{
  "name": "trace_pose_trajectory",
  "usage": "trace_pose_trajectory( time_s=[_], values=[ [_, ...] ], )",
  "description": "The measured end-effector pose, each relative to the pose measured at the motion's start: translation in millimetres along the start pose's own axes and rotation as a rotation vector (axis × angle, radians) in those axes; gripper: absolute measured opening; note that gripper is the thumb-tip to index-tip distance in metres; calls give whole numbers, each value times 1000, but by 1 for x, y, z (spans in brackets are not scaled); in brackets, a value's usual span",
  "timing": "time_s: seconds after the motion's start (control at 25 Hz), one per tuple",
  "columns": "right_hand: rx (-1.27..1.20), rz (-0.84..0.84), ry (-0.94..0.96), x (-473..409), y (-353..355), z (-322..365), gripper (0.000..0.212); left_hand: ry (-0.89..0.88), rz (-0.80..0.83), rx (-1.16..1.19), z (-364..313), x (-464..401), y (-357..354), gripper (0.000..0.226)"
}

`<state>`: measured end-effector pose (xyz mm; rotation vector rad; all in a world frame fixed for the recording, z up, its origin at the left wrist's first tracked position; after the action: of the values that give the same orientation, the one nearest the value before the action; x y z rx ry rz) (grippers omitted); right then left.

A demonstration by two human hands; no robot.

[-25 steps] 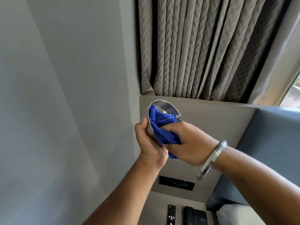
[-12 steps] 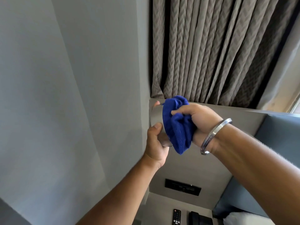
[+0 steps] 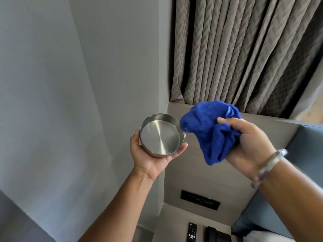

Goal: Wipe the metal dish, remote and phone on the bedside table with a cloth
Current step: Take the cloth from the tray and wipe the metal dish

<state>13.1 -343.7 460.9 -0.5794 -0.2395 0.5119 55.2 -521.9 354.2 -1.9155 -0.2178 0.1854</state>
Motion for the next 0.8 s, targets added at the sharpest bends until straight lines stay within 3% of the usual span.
trace_pose_trajectory(
  time_s=[0.12, 0.2, 0.28, 0.4, 0.48, 0.56, 0.68, 0.8],
  values=[
    [177, 15, 245, 1, 7, 17, 20, 74, 83, 69, 10, 6, 1, 92],
    [470, 16, 423, 5, 4, 27, 11, 99, 70, 76, 19, 8, 3, 93],
    [786, 125, 554, 10, -11, 26, 10, 122, 42, 41, 29, 7, 1, 86],
    [1516, 348, 737, 12, -28, -3, 25, 86, 10, -114, 43, 4, -5, 78],
    [1966, 406, 781, 12, -28, -23, 30, 37, -28, -202, 47, 3, -8, 73],
    [2110, 468, 750, 16, -28, -35, 13, 41, -69, -211, 52, 4, -7, 68],
    [2208, 551, 595, 16, -18, -48, 16, 40, -81, -327, 64, 7, -4, 64],
    [1959, 491, 330, 12, -10, -46, 12, 3, -44, -399, 70, 7, -3, 65]
  ],
)
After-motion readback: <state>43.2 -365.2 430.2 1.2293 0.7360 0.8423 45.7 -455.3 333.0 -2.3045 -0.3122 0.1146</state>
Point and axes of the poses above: each hand's wrist, its own x-axis away from the middle knuckle, its own y-axis out of the back of the hand, z = x × y, the point moved 6 cm from there along -x, towards the middle knuckle, and after that the axes turned 10 degrees about -z, right-handed, at the moved point
